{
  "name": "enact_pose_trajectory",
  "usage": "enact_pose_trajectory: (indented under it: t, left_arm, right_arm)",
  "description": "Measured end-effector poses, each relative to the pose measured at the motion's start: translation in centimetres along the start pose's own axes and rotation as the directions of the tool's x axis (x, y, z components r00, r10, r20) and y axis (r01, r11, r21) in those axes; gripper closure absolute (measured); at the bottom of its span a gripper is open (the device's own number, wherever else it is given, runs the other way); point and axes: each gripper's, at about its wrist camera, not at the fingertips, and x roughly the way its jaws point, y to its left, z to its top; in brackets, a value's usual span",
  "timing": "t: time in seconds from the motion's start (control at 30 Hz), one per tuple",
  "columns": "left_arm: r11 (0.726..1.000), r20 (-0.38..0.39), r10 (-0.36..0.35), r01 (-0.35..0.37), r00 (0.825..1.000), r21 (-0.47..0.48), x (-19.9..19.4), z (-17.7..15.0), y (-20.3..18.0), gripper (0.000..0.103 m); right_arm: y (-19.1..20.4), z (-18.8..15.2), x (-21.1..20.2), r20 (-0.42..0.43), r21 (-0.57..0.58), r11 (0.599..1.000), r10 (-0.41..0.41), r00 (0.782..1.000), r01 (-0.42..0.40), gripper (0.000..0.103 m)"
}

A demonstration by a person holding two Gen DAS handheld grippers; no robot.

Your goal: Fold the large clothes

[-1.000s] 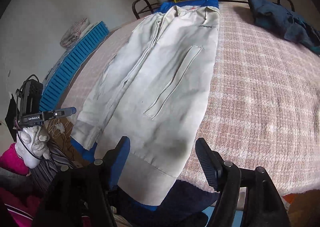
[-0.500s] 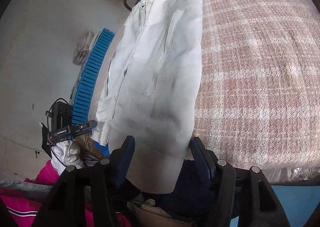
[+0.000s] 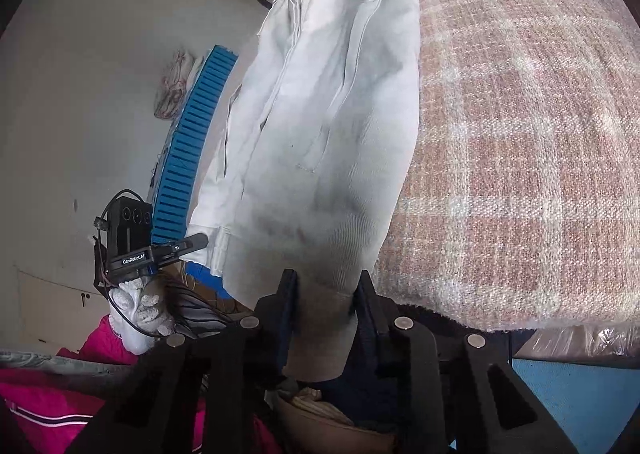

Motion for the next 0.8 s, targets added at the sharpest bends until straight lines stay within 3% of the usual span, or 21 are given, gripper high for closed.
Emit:
enact_pose_trajectory:
  t: [0.33,0.57,0.8]
  left_arm:
    - [0.996,0.099,-0.076,0.072,0.992,0.044,-3.6,2.5,-4.4,0.084]
    - [0.994,0.173,-0.11,0.107,0.979,0.026,-4.1,7.7,-5.7,0.084]
    - [0.993,0.202,-0.112,0.116,0.973,-0.01,-2.6,13.8,-6.1,0.084]
  right_arm:
    - [2.3,2.7,-2.7,0.113,0.026,0.997,0.071,0.991,-0.075,0.09]
    - [3.5,7.1,-4.2,0.205,0.025,0.993,0.105,0.973,-0.112,0.092]
    - [2.5,13.0,-3.9,0.221,0.055,0.994,0.076,0.972,-0.09,0.092]
